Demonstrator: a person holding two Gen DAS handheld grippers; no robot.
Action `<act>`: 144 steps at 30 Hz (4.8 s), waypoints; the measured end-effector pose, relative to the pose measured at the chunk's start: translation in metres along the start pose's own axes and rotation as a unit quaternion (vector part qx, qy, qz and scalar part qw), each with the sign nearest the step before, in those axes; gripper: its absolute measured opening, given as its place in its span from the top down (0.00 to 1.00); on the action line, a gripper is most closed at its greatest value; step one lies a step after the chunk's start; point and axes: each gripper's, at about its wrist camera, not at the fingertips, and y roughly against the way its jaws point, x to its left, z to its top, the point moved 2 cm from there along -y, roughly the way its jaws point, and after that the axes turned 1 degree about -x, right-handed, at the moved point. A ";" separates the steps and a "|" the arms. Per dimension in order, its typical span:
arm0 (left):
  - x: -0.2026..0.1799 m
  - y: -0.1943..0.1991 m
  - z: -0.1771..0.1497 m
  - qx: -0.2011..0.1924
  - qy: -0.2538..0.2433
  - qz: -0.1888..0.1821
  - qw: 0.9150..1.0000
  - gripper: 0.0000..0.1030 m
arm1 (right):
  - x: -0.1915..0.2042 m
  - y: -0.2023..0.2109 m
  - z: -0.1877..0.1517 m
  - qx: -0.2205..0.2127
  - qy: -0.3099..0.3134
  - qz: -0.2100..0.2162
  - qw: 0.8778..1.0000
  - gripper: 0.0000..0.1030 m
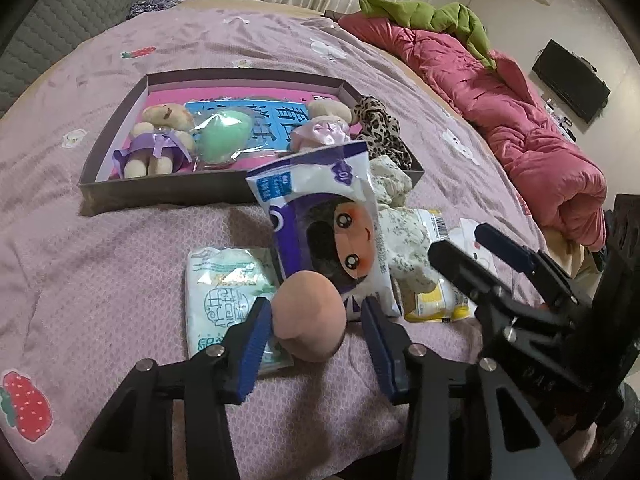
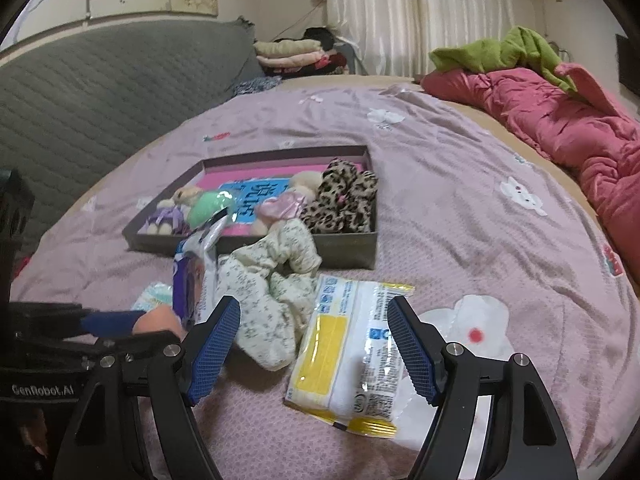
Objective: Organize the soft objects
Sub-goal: 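Grasp the orange makeup sponge with left tool while right grasps the white floral scrunchie, then lift and carry the orange sponge and floral scrunchie over the box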
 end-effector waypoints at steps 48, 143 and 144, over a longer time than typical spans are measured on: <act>0.010 0.027 0.012 -0.052 0.006 0.004 0.999 0.65 | -0.001 -0.010 0.014 -0.038 0.007 0.024 0.999 0.86; 0.033 -0.028 0.099 -0.102 -0.014 0.079 0.992 0.65 | -0.011 -0.082 0.083 -0.099 -0.020 0.028 0.994 0.86; 0.034 -0.030 0.098 -0.099 -0.013 0.078 0.992 0.65 | -0.011 -0.083 0.082 -0.098 -0.020 0.029 0.995 0.86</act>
